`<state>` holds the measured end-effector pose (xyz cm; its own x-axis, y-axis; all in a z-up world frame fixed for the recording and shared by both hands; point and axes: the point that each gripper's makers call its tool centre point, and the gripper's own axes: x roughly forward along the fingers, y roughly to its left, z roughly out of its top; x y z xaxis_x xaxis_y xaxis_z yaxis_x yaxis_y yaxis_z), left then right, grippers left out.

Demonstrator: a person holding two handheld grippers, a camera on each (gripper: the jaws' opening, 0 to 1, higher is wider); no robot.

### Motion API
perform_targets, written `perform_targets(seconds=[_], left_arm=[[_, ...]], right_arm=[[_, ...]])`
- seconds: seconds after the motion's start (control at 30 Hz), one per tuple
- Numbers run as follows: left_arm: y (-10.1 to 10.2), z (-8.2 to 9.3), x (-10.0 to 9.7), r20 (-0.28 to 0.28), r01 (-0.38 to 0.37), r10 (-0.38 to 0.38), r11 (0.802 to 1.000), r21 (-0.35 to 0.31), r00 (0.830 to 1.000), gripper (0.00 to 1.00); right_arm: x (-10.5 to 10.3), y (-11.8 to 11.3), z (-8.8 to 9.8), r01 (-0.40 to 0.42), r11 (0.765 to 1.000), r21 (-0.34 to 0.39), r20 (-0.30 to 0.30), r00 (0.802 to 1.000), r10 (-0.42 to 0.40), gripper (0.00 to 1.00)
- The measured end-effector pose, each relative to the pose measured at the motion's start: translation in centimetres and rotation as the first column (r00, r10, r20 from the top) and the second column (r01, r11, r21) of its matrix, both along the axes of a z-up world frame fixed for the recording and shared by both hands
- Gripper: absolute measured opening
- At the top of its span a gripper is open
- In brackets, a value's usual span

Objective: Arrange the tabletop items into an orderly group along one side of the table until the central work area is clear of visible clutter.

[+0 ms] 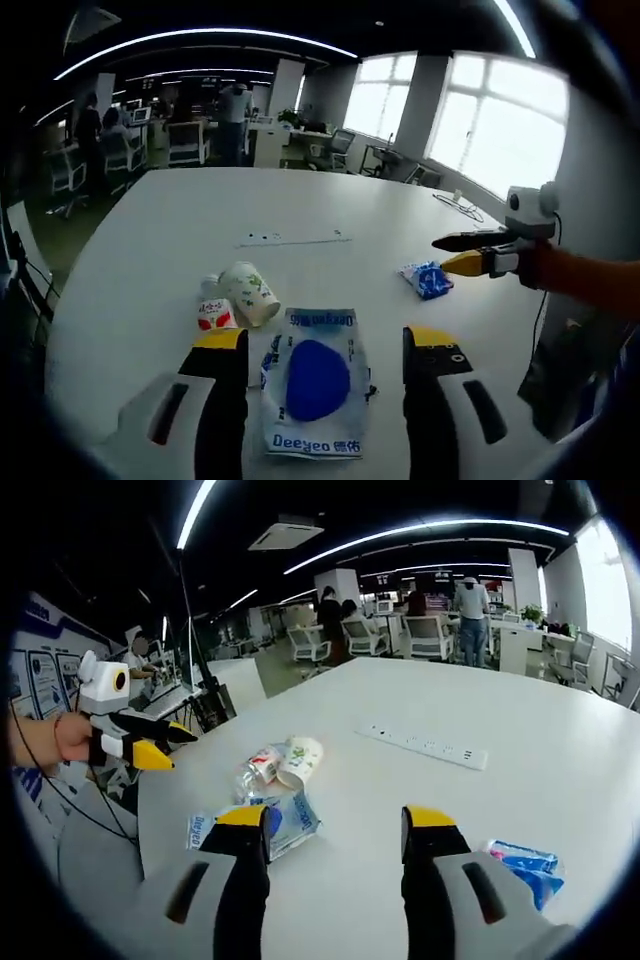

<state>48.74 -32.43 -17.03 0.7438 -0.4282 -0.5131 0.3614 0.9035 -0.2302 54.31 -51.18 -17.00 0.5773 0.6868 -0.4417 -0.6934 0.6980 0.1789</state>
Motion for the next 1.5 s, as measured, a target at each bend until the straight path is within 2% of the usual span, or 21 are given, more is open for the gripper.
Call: perform_targets(seconds=[0.4,0.83,1.1,1.5], left_arm=[[2.7,-1.5,-2.2,-0.031,-0.075,0.075,0.997,0.005,0.997,0.62],[5.0,-3.3,-4.1,-0.074,-0.159,0.159,0.987,-0.002,0.985,0.6],[5.3,-4.9,-5.5,-0.112,-0.194,0.192,0.981,-0.011,0.975,0.6],[5.3,-7.1,-6.7,-0.165,-0.253,0.244,0.967,-0.037,0.956,0.59]], right_arm=[[0.3,2.1,-0.6,-0.06,0.998,-0.014,-0.014,0.998,0.06,0.5],[0.8,4.1,-1.9,-0.13,0.991,-0.04,-0.037,0.991,0.128,0.48],[0.9,5.6,-3.0,-0.173,0.984,-0.05,-0.063,0.984,0.169,0.47],[1.6,7.2,-4.9,-0.224,0.973,-0.06,-0.096,0.971,0.217,0.46]])
